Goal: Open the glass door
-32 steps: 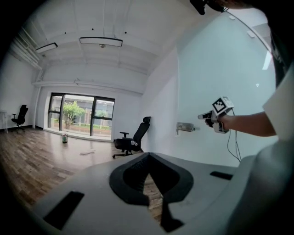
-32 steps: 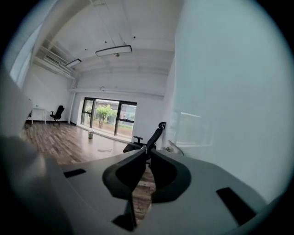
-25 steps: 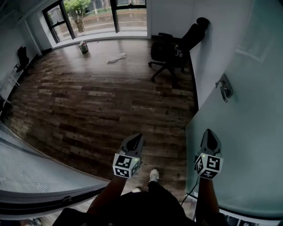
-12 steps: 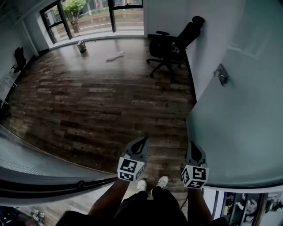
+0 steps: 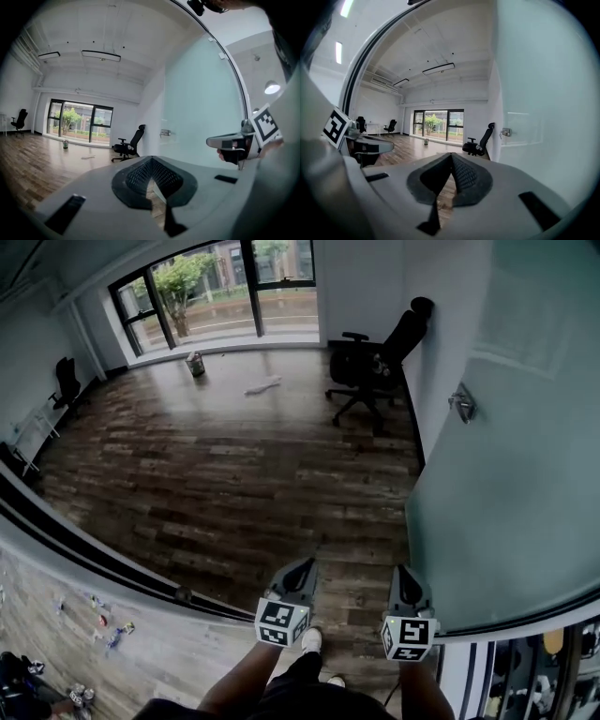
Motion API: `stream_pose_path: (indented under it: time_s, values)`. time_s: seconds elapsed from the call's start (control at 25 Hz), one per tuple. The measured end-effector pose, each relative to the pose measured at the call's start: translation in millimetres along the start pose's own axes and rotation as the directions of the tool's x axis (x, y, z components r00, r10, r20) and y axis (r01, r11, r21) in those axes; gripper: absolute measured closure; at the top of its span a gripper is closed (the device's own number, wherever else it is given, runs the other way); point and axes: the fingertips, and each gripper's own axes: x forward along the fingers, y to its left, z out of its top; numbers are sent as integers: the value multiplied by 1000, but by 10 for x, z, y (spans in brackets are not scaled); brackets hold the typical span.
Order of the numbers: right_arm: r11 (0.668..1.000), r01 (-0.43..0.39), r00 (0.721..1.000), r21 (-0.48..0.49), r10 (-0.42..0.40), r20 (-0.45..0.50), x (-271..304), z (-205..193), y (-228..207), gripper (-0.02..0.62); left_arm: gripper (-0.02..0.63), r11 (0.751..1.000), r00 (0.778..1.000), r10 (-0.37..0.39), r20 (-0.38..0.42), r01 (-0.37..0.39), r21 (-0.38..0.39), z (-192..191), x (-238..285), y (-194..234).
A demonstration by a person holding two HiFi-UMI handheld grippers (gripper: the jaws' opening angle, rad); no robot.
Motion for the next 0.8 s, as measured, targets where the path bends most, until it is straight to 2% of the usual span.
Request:
stream_pose_path:
  time_s: [0.16,0.4,0.8]
  values:
    - [999,-48,999,-3,48,6,-637,-112,122,578,609,999,1000,24,-8,-24,-22,-126,-533,-444]
    - [998,-54,999,15,54,-6,-1375,-396,206,578,609,999,999,30,-14,-30,-21,-333,-1163,-994]
    - [999,-52,997,-9,52,57,-2355,-494,669,578,609,999,999,32,19,-33,8,-472,-2111,-1305]
